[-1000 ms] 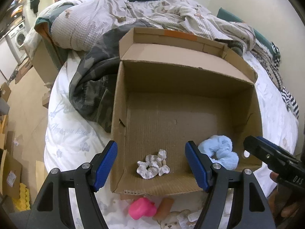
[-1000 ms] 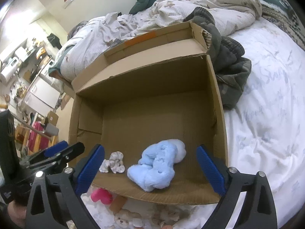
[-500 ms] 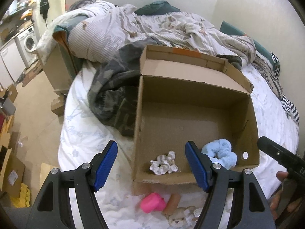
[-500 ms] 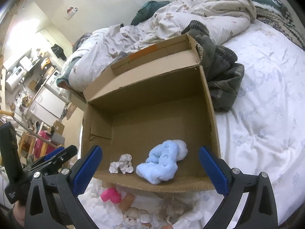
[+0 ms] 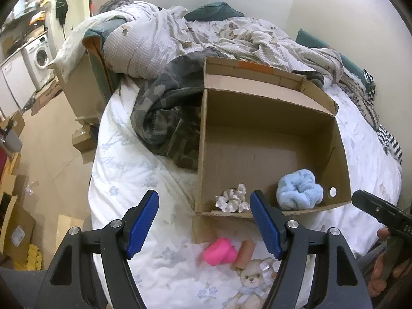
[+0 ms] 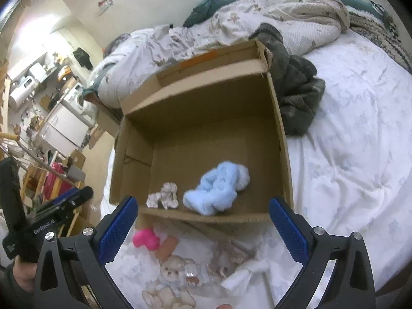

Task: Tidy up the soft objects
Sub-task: 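Withdraw both tools from the box toward the remaining items, then grasp the pink rubber toy with the left tool while the right tool grasps the white cloth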

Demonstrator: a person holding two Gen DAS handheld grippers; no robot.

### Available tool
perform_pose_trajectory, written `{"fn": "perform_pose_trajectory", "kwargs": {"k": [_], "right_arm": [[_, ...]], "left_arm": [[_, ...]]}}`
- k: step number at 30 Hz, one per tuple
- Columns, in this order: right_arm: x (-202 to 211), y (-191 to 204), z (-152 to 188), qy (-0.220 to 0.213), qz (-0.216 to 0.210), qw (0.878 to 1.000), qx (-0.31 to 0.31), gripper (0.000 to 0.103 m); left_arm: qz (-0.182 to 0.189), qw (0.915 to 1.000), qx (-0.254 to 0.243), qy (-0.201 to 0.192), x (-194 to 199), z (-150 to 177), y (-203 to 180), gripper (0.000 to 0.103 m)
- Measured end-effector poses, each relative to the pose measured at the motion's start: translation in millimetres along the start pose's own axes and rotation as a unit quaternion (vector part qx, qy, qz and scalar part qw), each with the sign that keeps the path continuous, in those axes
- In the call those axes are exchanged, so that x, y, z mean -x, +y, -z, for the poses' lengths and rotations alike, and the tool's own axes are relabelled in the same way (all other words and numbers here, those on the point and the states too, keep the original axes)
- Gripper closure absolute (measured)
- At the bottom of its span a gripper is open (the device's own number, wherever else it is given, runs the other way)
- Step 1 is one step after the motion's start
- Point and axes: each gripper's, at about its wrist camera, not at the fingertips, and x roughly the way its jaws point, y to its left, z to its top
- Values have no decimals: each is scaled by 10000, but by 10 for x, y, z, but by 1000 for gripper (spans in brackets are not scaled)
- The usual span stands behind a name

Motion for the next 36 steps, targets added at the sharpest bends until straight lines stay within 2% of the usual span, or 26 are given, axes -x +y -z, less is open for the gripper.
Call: {"fn": "perform_pose_trajectory", "kwargs": {"k": [9, 15, 20, 23, 27, 29, 34, 35, 36], "right_arm": [[30, -46, 119, 110, 203, 9997, -83, 0], [18, -81, 168, 228, 266, 9993, -158, 0], [9, -138, 213, 332, 282, 9985, -319, 0], [-12, -155, 218, 395, 359, 9981, -319, 0], [-20, -195, 237, 478, 439, 9973, -332, 0], [-31, -235, 253, 538, 458, 9967, -390, 0], [-54, -406, 293, 718, 482, 9938, -697, 0], [-65, -457, 305, 770, 492, 9926, -800, 0], [-77, -514, 317, 826, 499, 9911, -917, 0]], "left_arm": [[-340, 9991, 70, 246, -76, 142, 113, 32], [-187, 9990, 119, 387, -112, 183, 133, 32], [-71, 9973, 399, 619, -211, 215, 225, 32], [25, 9937, 787, 795, -291, 239, 339, 32], [232, 9883, 948, 1176, -480, 298, 326, 32], [388, 9844, 872, 1477, -631, 354, 223, 32], [347, 9793, 398, 1955, -919, 502, -82, 35], [290, 9782, 256, 2040, -972, 531, -150, 37], [289, 9776, 191, 2077, -1000, 544, -184, 45]]}}
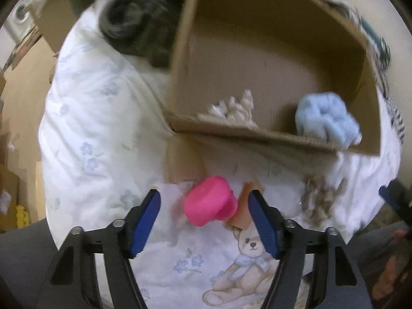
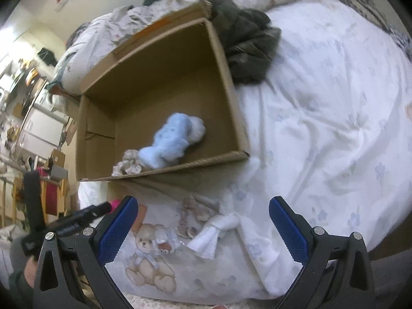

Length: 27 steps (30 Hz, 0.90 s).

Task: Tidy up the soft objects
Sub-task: 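Grasp the pink rubber toy with the left tool while the right tool grasps the white cloth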

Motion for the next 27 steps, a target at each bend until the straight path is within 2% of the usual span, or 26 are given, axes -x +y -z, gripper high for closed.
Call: {"fn": "perform_pose_trajectory", "kwargs": {"k": [3, 6, 8, 9, 10, 11, 13, 17, 18, 20, 27], "right_arm": [[-91, -162, 0, 256, -43, 9989, -389, 0], [-270, -278, 17, 672, -106, 9950, -728, 0], [-386, -264, 30, 878, -93, 9935, -713, 1], [-439, -232, 32, 960, -89, 9933, -632, 11], [-491, -207, 37, 1045, -80, 9929, -571, 21], [-530, -187, 43, 1108, -54, 9924, -540, 25], [-607, -174, 64, 1235, -16, 9910, -510, 41], [-714, -156, 91, 1414, 72, 9889, -454, 61], [-721, -145, 90, 1430, 105, 9887, -433, 67], [-686, -116, 91, 1353, 169, 9901, -344, 68], [-327, -52, 81, 638, -67, 9977, -229, 69]], "left_arm": [[-72, 9996, -197, 176, -110, 20, -100, 58], [-184, 9987, -400, 244, -177, 55, -180, 59], [-234, 9983, -530, 114, -143, 63, -237, 68], [-227, 9983, -537, 78, -132, 64, -274, 68], [-156, 9985, -515, 45, -97, 63, -286, 78], [-92, 9987, -494, 29, -59, 49, -298, 85], [-36, 9990, -436, -23, 2, 71, -296, 86], [95, 9991, -410, -100, 83, 45, -246, 86], [132, 9992, -373, -95, 85, 34, -205, 86], [219, 9995, -227, -77, 97, 22, -140, 86], [499, 9984, 41, -246, 314, -21, 59, 86]]}}
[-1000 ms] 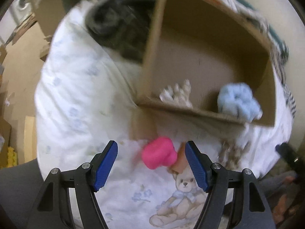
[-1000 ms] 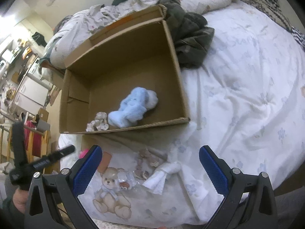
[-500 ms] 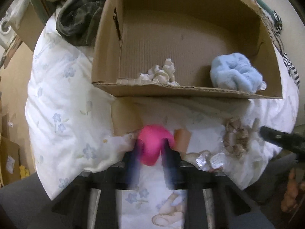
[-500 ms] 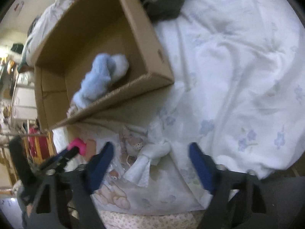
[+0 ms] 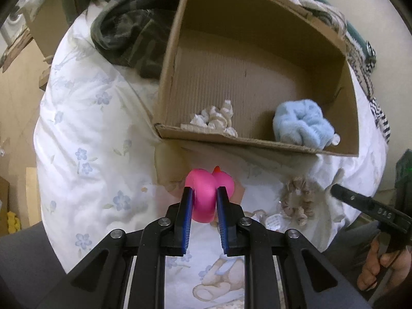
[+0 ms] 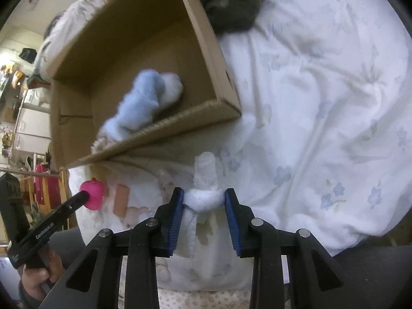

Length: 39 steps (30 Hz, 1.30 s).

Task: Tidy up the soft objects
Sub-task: 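Grasp the pink rubber toy with the left tool while the right tool grasps the white cloth, then carry the pink toy and white cloth into the box and open both tools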

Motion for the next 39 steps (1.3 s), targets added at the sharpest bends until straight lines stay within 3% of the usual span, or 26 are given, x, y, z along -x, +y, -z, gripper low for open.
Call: {"fn": "perform_pose_trajectory", "kwargs": {"k": [3, 6, 13, 21, 24, 32, 39], "right_arm": [[207, -13, -25, -436, 21, 9990, -99, 69], [224, -52, -6, -428, -315, 9982, -264, 69], [328, 209, 34, -503, -668, 9962, 242, 69], [507, 558, 27, -740, -1390, 9860, 542, 69], [645, 723, -17, -983, -1616, 9799, 635, 69], [830, 933, -293, -1310, -1704, 9722, 933, 69], [793, 1023, -609, -1518, -1523, 9696, 1167, 69]], "left_arm": [[32, 9999, 98, -116, 121, -7, 95, 86], [-3, 9997, 134, -204, 217, 31, 145, 86], [-131, 9991, 27, -403, 364, 114, 81, 86], [-164, 9956, -134, -911, 689, 202, -145, 86], [-216, 9925, -240, -1176, 860, 114, -249, 86], [-177, 9860, -529, -1573, 1137, -362, -430, 86], [-228, 9847, -738, -1564, 1023, -762, -519, 86]]}}
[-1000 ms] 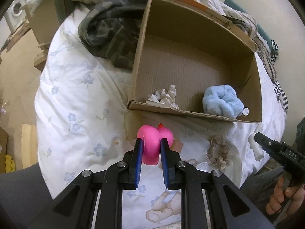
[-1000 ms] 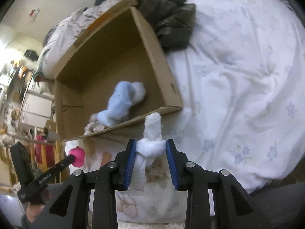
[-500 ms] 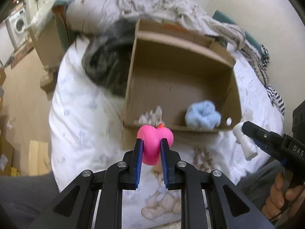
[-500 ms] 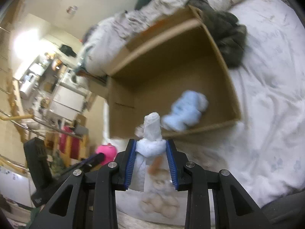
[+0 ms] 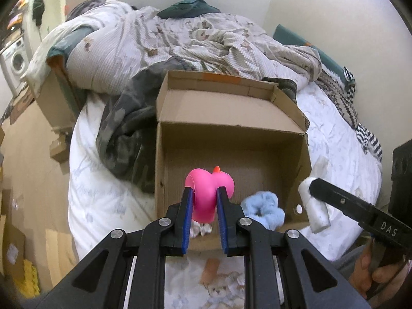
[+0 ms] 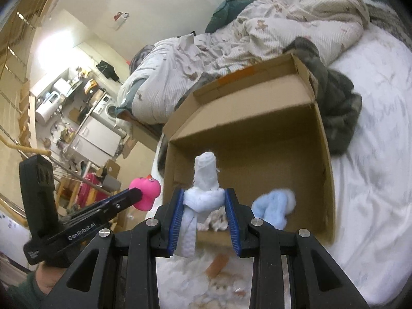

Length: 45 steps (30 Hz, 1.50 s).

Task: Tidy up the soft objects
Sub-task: 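Carry the pink toy and white cloth into the box and open both tools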

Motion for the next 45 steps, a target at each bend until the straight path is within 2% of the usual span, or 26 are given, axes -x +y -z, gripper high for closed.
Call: {"fn": "perform_pose_trajectory", "kwargs": {"k": [6, 11, 17, 22, 39, 45], "right_arm": [[-178, -133, 62, 70, 153, 9998, -45, 69], [-309, -200, 91, 208, 255, 9994, -83, 69], [-443, -215, 128, 392, 344, 9986, 2, 69], [-549, -279, 136, 559, 440, 9975, -33, 69], [-718, -378, 119, 807, 603, 9949, -71, 69], [-725, -393, 114, 817, 630, 9946, -108, 69]], "left_arm": [[-129, 9996, -232, -114, -267, -8, -23, 86], [-45, 9999, -22, 111, -543, 78, 54, 86], [-109, 9995, -12, 281, -729, 165, 77, 86], [-91, 9990, 109, 427, -817, 187, 106, 86], [-104, 9972, -42, 744, -1009, 248, 14, 86], [-118, 9972, -6, 734, -1005, 239, 20, 86]]}}
